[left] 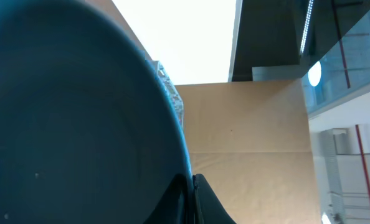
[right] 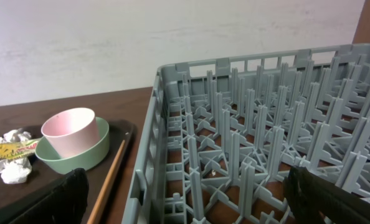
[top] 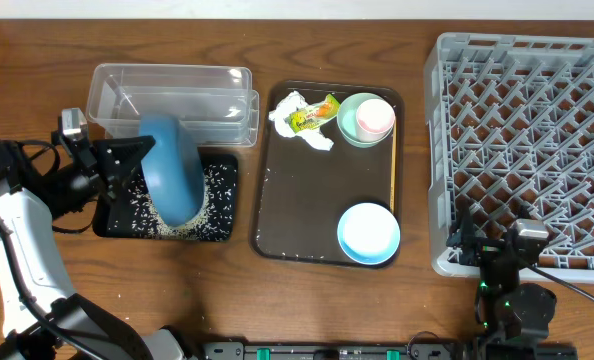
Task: Sort waste into correct bins and load items into the dishwasher rack
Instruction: 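Tilt the blue plate to pour the rice onto the black tray, then carry the empty blue plate back and set it on the brown tray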
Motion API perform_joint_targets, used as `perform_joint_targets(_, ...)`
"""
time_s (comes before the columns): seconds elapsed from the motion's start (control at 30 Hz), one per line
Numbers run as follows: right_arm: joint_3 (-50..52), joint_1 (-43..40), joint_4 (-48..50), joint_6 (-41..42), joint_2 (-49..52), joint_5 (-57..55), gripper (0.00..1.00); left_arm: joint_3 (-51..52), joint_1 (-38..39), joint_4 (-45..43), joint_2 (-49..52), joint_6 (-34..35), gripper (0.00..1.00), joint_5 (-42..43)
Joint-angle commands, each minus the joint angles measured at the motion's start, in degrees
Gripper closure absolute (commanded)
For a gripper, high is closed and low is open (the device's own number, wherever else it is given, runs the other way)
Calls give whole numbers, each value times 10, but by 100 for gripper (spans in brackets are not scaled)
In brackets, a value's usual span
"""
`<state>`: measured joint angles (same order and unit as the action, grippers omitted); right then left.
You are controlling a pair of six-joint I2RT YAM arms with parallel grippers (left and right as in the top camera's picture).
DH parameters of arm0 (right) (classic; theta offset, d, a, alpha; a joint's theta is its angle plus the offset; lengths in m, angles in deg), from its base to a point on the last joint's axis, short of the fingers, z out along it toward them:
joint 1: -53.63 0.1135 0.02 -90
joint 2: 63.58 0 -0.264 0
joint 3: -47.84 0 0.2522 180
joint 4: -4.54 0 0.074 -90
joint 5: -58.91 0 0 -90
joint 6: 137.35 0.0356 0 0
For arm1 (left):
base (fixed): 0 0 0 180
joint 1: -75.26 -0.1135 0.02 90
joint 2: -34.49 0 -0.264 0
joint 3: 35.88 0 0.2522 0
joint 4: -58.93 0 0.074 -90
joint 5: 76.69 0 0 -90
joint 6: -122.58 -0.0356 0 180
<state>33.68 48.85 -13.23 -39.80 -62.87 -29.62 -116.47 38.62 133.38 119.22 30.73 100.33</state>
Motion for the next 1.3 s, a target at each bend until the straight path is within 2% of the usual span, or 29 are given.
perform_joint_targets(0.0, 1, 14, -2, -6, -3, -4, 1, 2, -3, 29, -5, -41, 94, 31)
perform_joint_targets(0.1, 1, 14, -2, -6, -3, -4, 1, 2, -8, 7, -5, -48, 94, 28)
perform_joint_targets(0.17, 1, 14, -2, -6, -3, -4, 1, 2, -11, 35, -5, -33, 94, 31)
perform_joint_targets(0.27, 1, 14, -2, -6, -3, -4, 1, 2, -12, 7, -5, -56, 94, 17)
perform_joint_targets(0.33, 1, 14, -2, -6, -3, -4, 1, 2, -12, 26, -5, -35, 94, 14)
perform_joint_targets(0.43, 1, 14, -2, -6, -3, -4, 1, 2, -12, 22, -5, -78, 94, 28)
perform_joint_targets(0.47, 1, 14, -2, -6, -3, -4, 1, 2, -14, 16, -5, -71, 94, 16)
perform_joint_targets(0.73, 1, 14, -2, -6, -3, -4, 1, 2, -11, 75, -10, -61, 94, 30)
perform_joint_targets(1.0, 1, 14, -2, -6, -3, -4, 1, 2, 50, 83, -96, -89, 94, 15)
perform_joint_targets(1.13, 1, 14, -2, -6, -3, -4, 1, 2, 108, 38, -158, -63, 94, -71)
perform_joint_targets(1.2, 1, 14, -2, -6, -3, -4, 1, 2, 139, 2, -185, 25, 94, -176)
perform_joint_targets(1.27, 1, 14, -2, -6, -3, -4, 1, 2, 167, -26, -206, 85, 94, -249)
